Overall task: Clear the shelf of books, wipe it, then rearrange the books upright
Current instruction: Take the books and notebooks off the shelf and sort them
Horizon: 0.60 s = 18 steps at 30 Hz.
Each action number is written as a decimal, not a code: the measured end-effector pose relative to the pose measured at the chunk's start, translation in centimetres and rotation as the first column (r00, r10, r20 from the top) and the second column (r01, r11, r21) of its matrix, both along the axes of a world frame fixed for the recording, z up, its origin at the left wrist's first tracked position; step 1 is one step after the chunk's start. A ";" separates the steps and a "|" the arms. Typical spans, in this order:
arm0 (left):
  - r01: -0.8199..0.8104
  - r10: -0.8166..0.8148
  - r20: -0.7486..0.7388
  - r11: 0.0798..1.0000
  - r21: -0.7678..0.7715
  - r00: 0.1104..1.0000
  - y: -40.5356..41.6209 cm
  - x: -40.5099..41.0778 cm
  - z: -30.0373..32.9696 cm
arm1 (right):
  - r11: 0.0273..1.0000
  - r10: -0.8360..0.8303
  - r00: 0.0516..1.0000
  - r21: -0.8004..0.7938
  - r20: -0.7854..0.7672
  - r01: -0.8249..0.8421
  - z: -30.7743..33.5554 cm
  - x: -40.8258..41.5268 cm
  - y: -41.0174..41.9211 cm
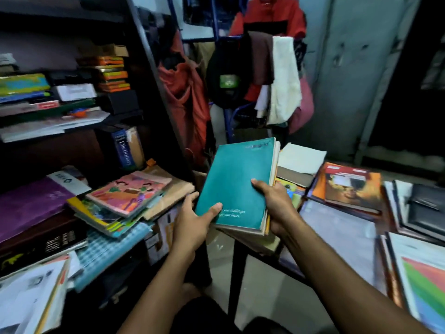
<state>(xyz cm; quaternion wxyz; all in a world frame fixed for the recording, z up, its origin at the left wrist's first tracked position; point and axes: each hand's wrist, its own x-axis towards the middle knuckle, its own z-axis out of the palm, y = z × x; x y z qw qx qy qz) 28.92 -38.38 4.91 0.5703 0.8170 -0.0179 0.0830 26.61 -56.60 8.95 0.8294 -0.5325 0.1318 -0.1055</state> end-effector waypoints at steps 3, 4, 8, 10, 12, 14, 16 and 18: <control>0.007 -0.012 0.041 0.993 0.118 0.999 -2.9 0.7 0.5 | 0.995 -0.086 0.996 0.041 0.000 0.086 -1.2 -0.6 -3.6; 0.009 -0.016 0.042 0.988 0.152 0.999 -3.9 0.8 0.7 | 0.993 -0.101 0.995 0.053 -0.002 0.101 -1.7 -0.7 -4.6; -0.020 0.017 0.012 0.968 0.250 1.000 -6.7 1.1 0.8 | 0.991 -0.104 0.992 -0.095 -0.076 0.097 -4.5 -1.1 -7.3; -0.044 0.043 0.011 0.959 0.279 0.999 -7.0 1.0 0.5 | 0.984 -0.056 0.994 -0.175 -0.098 0.039 -6.2 -1.4 -8.2; -0.056 0.054 0.015 0.952 0.301 0.998 -6.8 1.0 0.2 | 0.970 0.010 0.994 -0.242 -0.108 -0.036 -6.7 -1.9 -8.6; -0.078 0.070 0.036 0.939 0.336 0.997 -6.9 0.8 0.4 | 0.980 0.061 0.990 -0.178 -0.128 -0.084 -6.5 -2.0 -8.9; -0.117 0.104 0.056 0.923 0.366 0.993 -7.2 0.5 0.8 | 0.993 0.098 0.992 -0.049 -0.083 -0.103 -6.5 -1.8 -9.1; -0.137 0.123 0.064 0.922 0.361 0.990 -7.4 0.5 1.2 | 0.993 0.118 0.991 -0.003 -0.058 -0.119 -6.2 -1.8 -9.3</control>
